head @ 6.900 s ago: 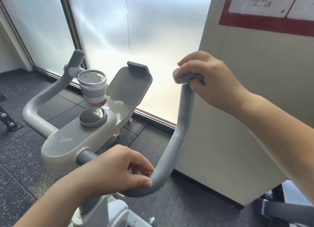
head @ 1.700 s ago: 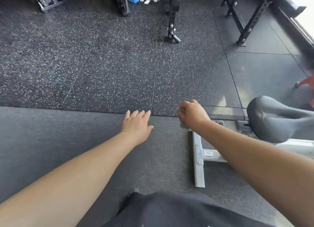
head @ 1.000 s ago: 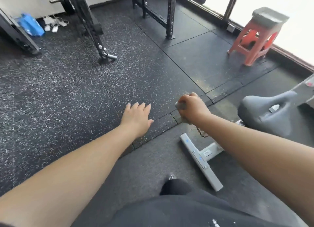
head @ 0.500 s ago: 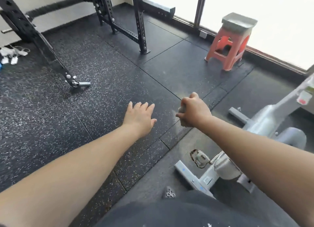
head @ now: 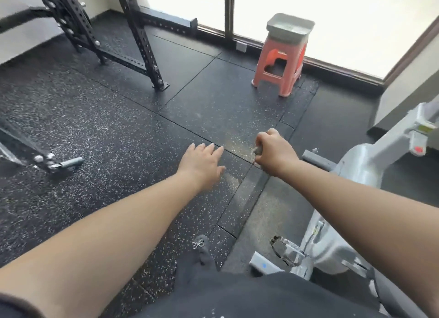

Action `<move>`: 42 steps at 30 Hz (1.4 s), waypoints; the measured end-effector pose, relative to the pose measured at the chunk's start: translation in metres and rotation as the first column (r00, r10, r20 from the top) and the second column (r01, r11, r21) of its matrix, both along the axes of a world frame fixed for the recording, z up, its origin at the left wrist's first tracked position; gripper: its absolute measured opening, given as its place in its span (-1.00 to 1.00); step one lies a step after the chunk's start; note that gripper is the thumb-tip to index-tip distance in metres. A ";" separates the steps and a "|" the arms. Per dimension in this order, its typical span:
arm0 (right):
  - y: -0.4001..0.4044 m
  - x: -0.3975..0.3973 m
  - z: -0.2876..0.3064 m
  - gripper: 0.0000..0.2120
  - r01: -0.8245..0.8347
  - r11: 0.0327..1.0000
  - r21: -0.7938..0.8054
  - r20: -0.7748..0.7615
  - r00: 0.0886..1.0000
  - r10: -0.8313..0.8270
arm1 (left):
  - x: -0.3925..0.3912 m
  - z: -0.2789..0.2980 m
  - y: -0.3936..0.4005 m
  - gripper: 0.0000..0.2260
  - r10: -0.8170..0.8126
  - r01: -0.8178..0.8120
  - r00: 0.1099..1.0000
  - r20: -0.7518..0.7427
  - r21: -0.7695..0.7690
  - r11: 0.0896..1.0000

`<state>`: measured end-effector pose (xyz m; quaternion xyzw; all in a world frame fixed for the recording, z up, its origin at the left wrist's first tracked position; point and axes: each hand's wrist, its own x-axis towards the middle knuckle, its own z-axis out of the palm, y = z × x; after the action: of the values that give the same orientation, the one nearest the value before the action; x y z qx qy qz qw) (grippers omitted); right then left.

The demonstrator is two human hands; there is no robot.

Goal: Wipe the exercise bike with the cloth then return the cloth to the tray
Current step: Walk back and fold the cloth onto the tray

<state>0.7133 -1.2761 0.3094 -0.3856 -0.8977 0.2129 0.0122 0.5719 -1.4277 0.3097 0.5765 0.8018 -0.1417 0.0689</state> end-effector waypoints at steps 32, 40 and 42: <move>0.423 -0.278 0.051 -0.70 0.385 0.922 0.048 -0.074 0.922 -0.381 | -0.343 0.043 0.462 -0.38 -0.216 0.220 0.975 -0.058 0.066 0.973; 0.531 -0.362 0.055 -0.72 0.454 0.891 0.000 -0.103 0.886 -0.451 | -0.445 0.049 0.599 -0.42 -0.198 0.201 0.980 -0.035 0.139 0.970; 0.560 -0.380 0.058 -0.74 0.481 0.877 0.008 -0.114 0.872 -0.477 | -0.467 0.048 0.637 -0.42 -0.234 0.239 0.971 -0.049 0.140 0.961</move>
<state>0.3332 -0.7161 0.3671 -0.5834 -0.7759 0.2078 0.1200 0.1048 -0.7902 0.3582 0.6693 0.7363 -0.0994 -0.0035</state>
